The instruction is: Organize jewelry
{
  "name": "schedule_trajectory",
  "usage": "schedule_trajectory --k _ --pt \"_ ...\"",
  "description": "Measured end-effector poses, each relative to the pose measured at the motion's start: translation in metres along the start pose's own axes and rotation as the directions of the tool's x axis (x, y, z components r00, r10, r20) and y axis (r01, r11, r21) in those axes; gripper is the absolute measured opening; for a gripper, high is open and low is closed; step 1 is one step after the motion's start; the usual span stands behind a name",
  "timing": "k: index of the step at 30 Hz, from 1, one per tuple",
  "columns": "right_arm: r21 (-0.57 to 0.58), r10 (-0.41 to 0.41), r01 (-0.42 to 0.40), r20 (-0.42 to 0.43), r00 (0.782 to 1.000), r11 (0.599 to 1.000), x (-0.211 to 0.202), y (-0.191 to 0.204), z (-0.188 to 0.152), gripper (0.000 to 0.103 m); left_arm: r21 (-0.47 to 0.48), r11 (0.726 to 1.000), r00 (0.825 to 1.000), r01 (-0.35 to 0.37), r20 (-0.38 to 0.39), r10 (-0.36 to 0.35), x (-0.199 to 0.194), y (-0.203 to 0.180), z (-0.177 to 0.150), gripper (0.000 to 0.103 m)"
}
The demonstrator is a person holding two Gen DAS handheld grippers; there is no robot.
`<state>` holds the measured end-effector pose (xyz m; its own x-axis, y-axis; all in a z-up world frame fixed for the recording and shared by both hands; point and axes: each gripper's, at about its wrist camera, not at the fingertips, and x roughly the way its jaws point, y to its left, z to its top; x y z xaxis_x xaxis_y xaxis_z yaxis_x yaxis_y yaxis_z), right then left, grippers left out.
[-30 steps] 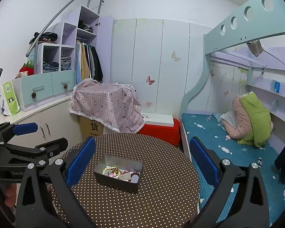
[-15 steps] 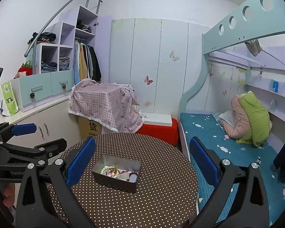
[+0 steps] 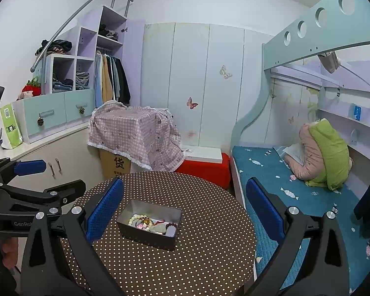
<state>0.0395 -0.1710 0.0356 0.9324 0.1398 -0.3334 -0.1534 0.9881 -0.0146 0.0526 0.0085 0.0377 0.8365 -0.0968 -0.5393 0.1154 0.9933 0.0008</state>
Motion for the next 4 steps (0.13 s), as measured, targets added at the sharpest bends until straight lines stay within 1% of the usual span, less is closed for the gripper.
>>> schedule_trajectory --k 4 --pt "0.000 -0.001 0.001 -0.004 1.000 1.000 0.0019 0.0012 0.0000 0.095 -0.002 1.000 1.000 0.002 -0.007 -0.002 0.0030 0.0012 -0.0001 0.097"
